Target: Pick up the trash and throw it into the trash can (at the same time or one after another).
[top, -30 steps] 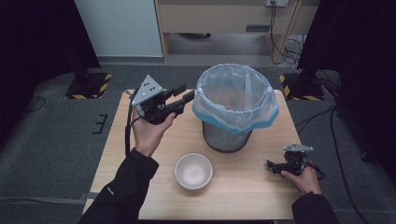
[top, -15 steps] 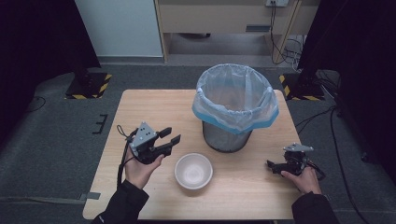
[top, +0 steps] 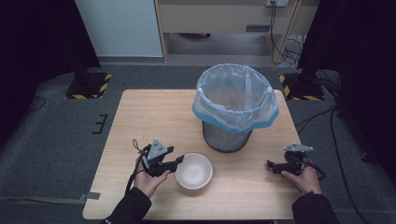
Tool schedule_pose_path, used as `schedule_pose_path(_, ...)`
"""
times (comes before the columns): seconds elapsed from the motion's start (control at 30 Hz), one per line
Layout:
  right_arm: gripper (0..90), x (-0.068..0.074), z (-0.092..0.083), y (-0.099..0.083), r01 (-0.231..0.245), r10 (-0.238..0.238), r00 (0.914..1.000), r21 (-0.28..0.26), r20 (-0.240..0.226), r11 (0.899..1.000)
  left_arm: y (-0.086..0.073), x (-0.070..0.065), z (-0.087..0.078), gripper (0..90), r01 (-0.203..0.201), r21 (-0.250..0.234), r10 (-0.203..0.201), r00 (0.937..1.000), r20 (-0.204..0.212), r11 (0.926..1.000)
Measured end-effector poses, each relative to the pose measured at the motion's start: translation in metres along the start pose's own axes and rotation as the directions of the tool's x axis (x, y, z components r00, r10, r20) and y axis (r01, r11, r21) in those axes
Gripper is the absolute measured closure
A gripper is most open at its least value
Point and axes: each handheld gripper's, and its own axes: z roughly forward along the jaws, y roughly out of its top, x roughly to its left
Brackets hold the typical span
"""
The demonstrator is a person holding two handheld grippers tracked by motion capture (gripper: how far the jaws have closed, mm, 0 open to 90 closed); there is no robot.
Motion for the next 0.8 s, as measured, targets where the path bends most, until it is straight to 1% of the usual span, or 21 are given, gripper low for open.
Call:
schedule_pose_path(0.03, 0.6, 0.0, 0.0, 0.0, 0.003, -0.003, 1.0, 0.0, -0.003, 1.0, -0.006, 0.0, 0.008, 43.2, 0.001, 0.037, -0.001, 1.0, 0.005, 0.9993)
schedule_pose_path(0.07, 0.6, 0.0, 0.0, 0.0, 0.003, -0.003, 1.0, 0.0, -0.003, 1.0, -0.006, 0.0, 0.008, 42.5, 0.001, 0.037, -0.001, 1.0, 0.005, 0.9993)
schedule_pose_path(0.13, 0.6, 0.0, 0.0, 0.0, 0.002, -0.002, 1.0, 0.0, -0.004, 1.0, -0.009, 0.0, 0.014, 41.9, 0.002, 0.057, -0.002, 1.0, 0.003, 0.9984)
schedule_pose_path(0.2, 0.6, 0.0, 0.0, 0.0, 0.002, -0.002, 1.0, 0.0, -0.004, 1.0, -0.011, 0.002, 0.022, 41.0, 0.014, 0.078, -0.015, 0.9998, 0.01, 0.9968)
schedule_pose_path(0.23, 0.6, 0.0, 0.0, 0.0, 0.003, -0.003, 1.0, 0.0, -0.005, 1.0, -0.011, 0.002, 0.022, 40.8, 0.014, 0.078, -0.015, 0.9998, 0.01, 0.9968)
schedule_pose_path(0.27, 0.6, 0.0, 0.0, 0.0, 0.004, -0.004, 1.0, 0.0, -0.005, 1.0, -0.014, 0.002, 0.028, 40.6, 0.01, 0.104, -0.011, 0.9999, 0.009, 0.9945)
schedule_pose_path(0.47, 0.6, -0.001, 0.0, 0.0, 0.006, -0.006, 1.0, 0.002, -0.008, 1.0, -0.018, 0.003, 0.035, 41.4, 0.013, 0.14, -0.014, 0.9999, 0.005, 0.99)
schedule_pose_path(0.53, 0.5, -0.001, 0.0, 0.0, 0.005, -0.005, 1.0, 0.002, -0.008, 1.0, -0.019, 0.004, 0.037, 44.4, 0.016, 0.156, -0.018, 0.9998, 0.01, 0.9877)
schedule_pose_path(0.6, 0.6, -0.001, 0.0, 0.0, 0.005, -0.005, 1.0, 0.001, -0.008, 1.0, -0.019, 0.004, 0.038, 47.4, 0.03, 0.162, -0.033, 0.9993, 0.018, 0.9863)
schedule_pose_path(0.63, 0.6, -0.001, 0.0, 0.0, 0.005, -0.005, 1.0, 0.001, -0.008, 1.0, -0.019, 0.004, 0.038, 50.1, 0.03, 0.162, -0.033, 0.9993, 0.018, 0.9863)
schedule_pose_path(0.67, 0.6, -0.001, 0.0, 0.0, 0.005, -0.005, 1.0, 0.001, -0.008, 1.0, -0.02, 0.004, 0.039, 50.1, 0.033, 0.167, -0.037, 0.9991, 0.021, 0.9855)
schedule_pose_path(0.7, 0.6, -0.001, 0.0, 0.0, 0.005, -0.005, 1.0, 0.002, -0.008, 1.0, -0.02, 0.004, 0.039, 52.8, 0.035, 0.174, -0.039, 0.9989, 0.024, 0.9842)
schedule_pose_path(0.73, 0.6, -0.001, 0.0, 0.0, 0.006, -0.006, 1.0, 0.001, -0.008, 1.0, -0.02, 0.004, 0.04, 57.8, 0.034, 0.184, -0.04, 0.9988, 0.028, 0.9824)
schedule_pose_path(0.8, 0.6, -0.001, 0.0, 0.0, 0.006, -0.006, 1.0, 0.002, -0.008, 1.0, -0.02, 0.004, 0.041, 62.1, 0.038, 0.187, -0.045, 0.9985, 0.031, 0.9816)
